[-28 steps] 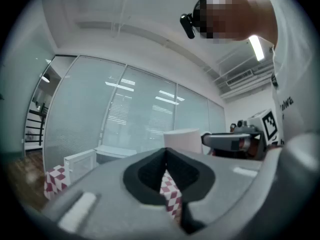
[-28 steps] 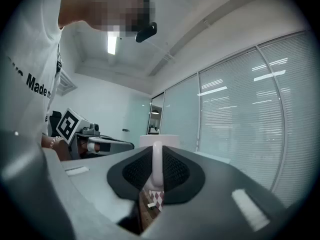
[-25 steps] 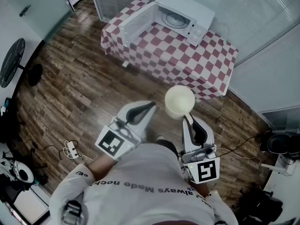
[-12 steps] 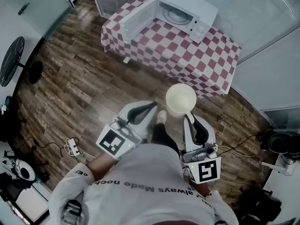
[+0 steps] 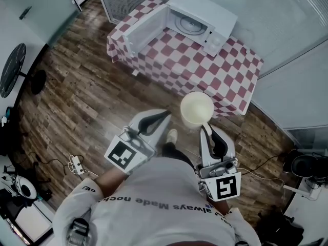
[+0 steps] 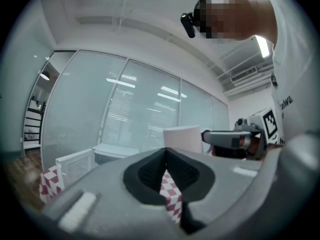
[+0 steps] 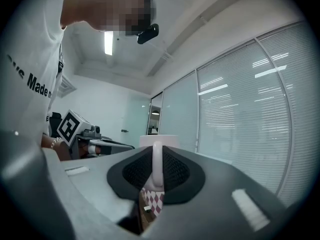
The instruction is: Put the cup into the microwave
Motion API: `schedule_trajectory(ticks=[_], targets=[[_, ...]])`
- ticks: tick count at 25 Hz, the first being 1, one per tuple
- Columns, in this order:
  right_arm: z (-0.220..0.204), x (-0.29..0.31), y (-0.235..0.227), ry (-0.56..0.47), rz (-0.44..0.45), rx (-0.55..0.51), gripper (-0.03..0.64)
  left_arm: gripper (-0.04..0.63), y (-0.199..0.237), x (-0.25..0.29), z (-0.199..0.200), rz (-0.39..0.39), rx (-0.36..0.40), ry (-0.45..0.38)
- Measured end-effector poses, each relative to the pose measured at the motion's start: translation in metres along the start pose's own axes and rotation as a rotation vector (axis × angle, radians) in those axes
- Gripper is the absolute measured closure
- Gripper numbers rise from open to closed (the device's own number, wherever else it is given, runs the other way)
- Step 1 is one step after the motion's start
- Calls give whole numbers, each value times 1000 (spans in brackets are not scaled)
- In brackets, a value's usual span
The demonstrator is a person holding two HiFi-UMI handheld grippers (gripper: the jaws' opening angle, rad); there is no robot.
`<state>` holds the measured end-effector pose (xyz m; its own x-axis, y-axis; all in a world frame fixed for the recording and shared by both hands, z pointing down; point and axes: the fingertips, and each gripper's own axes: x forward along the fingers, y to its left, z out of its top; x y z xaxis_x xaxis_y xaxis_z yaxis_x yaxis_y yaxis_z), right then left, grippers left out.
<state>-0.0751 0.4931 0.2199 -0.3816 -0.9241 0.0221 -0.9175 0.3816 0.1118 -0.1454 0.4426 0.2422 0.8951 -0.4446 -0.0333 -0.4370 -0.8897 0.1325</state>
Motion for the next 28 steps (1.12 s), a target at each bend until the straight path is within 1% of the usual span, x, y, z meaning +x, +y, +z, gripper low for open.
schedule_trajectory(ticks=[6,12,14,16,20,24,28], targets=[[0,18,-53,-16,17,-15,579,591,13,54,6,14,9,-13],[-2,28,-92,-25,30,-13,580,591,21,93,8,31,12,-12],[-4,30,-103,-23,35,-15,579,591,22,104,9,26,27,-35],[-7,31,-114,-22,39,-10,580,591,23,116,8,30,31,-48],[-10,36,-131,-29,42,-7,579,591,27,135,2,42,14,-12],[-16,41,-139,-16,49,-7,579,591,29,144,1,31,16,-36],[-18,55,-147,-19,47,3,580,591,42,151,-4,47,2,-28]])
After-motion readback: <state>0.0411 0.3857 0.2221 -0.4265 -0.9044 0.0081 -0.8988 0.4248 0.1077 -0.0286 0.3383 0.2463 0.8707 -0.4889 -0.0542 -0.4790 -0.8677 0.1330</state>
